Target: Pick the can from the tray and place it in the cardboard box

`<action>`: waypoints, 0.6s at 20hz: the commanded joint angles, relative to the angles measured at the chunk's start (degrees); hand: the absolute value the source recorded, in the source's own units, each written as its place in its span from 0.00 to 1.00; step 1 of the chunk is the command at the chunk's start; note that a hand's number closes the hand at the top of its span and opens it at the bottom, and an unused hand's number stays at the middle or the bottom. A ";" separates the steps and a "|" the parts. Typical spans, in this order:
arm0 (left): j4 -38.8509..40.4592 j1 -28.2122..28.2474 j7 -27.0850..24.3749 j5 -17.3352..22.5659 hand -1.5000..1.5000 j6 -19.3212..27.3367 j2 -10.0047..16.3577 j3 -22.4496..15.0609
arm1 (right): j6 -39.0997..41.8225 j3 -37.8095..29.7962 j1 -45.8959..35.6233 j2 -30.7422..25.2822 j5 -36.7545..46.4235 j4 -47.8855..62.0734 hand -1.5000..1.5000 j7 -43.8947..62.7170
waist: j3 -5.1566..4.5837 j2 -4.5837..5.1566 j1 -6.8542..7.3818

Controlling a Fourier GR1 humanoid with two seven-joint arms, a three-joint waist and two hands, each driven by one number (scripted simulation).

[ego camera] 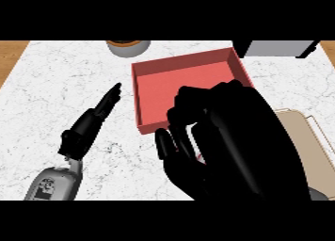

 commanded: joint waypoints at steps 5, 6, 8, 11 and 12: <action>1.02 -1.11 -0.07 0.44 0.50 -1.83 0.28 1.77 | -7.52 -8.61 -6.50 0.05 -3.06 14.49 1.00 -6.75 | 0.01 0.06 -0.04; 5.08 -3.03 -2.56 -0.36 0.50 -1.18 -1.16 1.55 | -8.24 -7.14 -9.01 0.05 -3.34 15.36 1.00 -4.17 | 0.00 0.06 -0.16; 0.01 -0.70 0.54 -2.43 0.50 0.49 -1.72 -0.42 | -8.74 -11.59 -11.97 0.05 -2.98 21.56 1.00 -7.07 | 0.01 0.03 0.16; 0.02 -1.43 0.47 -0.75 0.50 -1.09 -1.18 0.75 | -17.15 -6.09 -13.47 0.05 3.18 31.64 1.00 -9.46 | -0.01 0.19 0.77; 3.53 -2.84 -1.03 0.82 0.50 -2.21 -0.67 2.91 | -12.95 -10.59 -15.71 -0.23 2.22 31.71 1.00 -10.37 | -0.01 0.15 0.18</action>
